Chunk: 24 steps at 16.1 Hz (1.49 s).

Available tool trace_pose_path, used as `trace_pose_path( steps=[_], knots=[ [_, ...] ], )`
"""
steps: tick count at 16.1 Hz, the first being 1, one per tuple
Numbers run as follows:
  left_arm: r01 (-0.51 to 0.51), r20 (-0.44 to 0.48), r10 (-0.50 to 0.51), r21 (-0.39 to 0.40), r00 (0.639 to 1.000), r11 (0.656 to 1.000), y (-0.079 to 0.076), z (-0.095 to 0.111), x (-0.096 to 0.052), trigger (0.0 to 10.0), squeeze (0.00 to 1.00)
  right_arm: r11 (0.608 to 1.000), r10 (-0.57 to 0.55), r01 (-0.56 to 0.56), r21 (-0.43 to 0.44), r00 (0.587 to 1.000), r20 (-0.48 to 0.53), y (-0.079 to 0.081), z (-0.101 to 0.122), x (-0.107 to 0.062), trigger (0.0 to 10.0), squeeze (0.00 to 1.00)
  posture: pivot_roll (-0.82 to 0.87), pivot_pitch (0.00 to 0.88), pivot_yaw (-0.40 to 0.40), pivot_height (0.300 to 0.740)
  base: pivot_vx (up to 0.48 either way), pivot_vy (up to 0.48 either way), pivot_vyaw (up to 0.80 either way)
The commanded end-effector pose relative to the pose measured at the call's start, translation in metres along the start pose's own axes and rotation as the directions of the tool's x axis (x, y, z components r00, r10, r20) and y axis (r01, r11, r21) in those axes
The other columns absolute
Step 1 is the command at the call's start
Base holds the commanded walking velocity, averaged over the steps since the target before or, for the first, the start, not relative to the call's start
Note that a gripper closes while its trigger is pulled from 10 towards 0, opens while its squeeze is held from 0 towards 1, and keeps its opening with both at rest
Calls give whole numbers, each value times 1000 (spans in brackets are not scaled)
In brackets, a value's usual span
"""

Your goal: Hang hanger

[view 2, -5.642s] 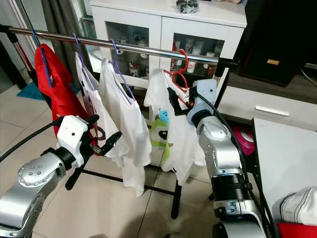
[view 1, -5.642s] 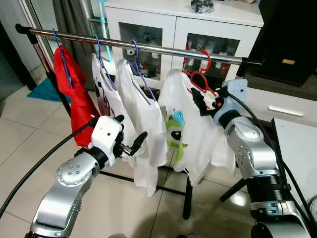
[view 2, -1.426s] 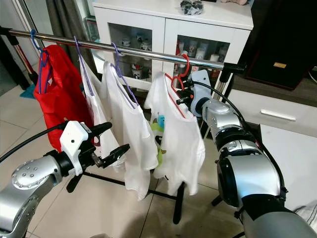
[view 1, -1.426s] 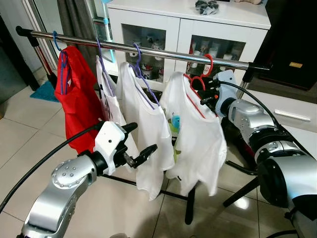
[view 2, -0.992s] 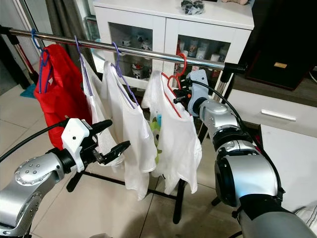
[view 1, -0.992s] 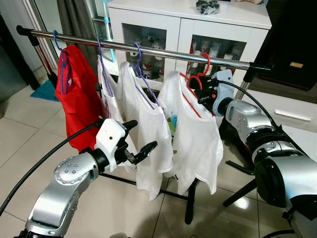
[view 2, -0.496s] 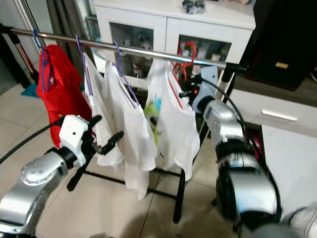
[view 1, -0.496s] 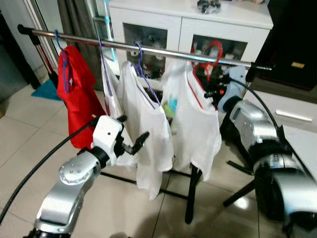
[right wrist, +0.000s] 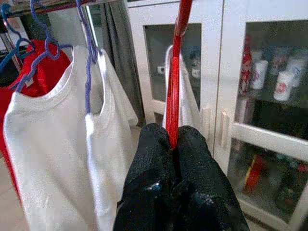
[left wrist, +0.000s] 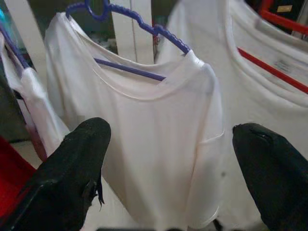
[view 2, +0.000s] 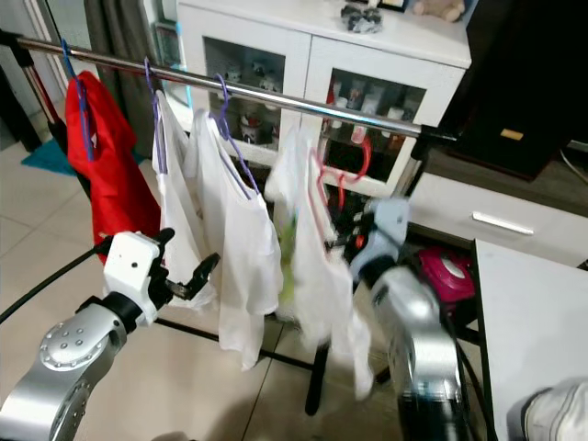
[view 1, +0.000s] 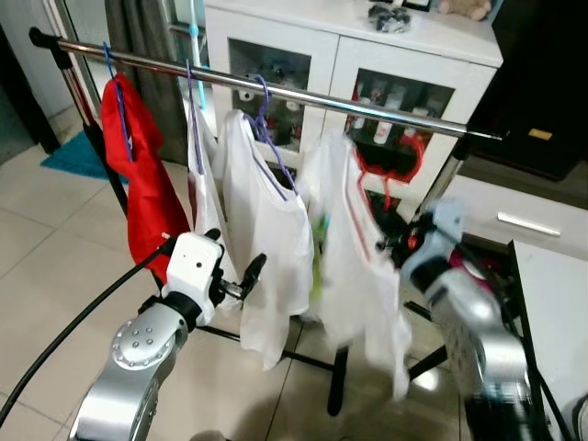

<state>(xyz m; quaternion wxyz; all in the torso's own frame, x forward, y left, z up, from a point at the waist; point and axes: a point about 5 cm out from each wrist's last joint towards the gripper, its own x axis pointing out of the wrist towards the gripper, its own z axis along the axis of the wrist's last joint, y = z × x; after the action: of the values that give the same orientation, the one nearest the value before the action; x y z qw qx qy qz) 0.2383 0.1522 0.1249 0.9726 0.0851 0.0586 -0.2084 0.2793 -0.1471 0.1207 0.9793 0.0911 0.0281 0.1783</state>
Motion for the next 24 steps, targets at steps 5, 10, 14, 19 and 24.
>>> trace_pose_path(
  steps=[5,10,14,19,24],
  knots=[
    [20,-13,-20,-1,1000,1000,5,-1,2,10000,0,984,-175,176,33,984,-39,5,-7,-30,0,0,-46,0,-11,740,-252,0,0],
    [36,-9,-36,0,999,999,2,1,2,10000,0,982,-185,187,31,980,-68,9,-8,-32,0,0,-35,0,-16,740,-48,0,0],
    [28,0,-28,-20,1000,999,2,0,-2,10000,0,986,-162,165,19,982,-99,9,-7,-26,0,0,-6,0,-52,740,0,0,0],
    [4,-4,-5,-19,1000,1000,6,2,-11,10000,0,995,-100,102,7,988,-119,14,-7,-17,0,0,31,0,-65,740,0,410,0],
    [41,-12,-42,-19,999,999,5,2,-4,10000,0,959,-282,266,-98,932,-229,-15,-21,-35,0,0,-4,0,-29,740,0,480,0]
  ],
)
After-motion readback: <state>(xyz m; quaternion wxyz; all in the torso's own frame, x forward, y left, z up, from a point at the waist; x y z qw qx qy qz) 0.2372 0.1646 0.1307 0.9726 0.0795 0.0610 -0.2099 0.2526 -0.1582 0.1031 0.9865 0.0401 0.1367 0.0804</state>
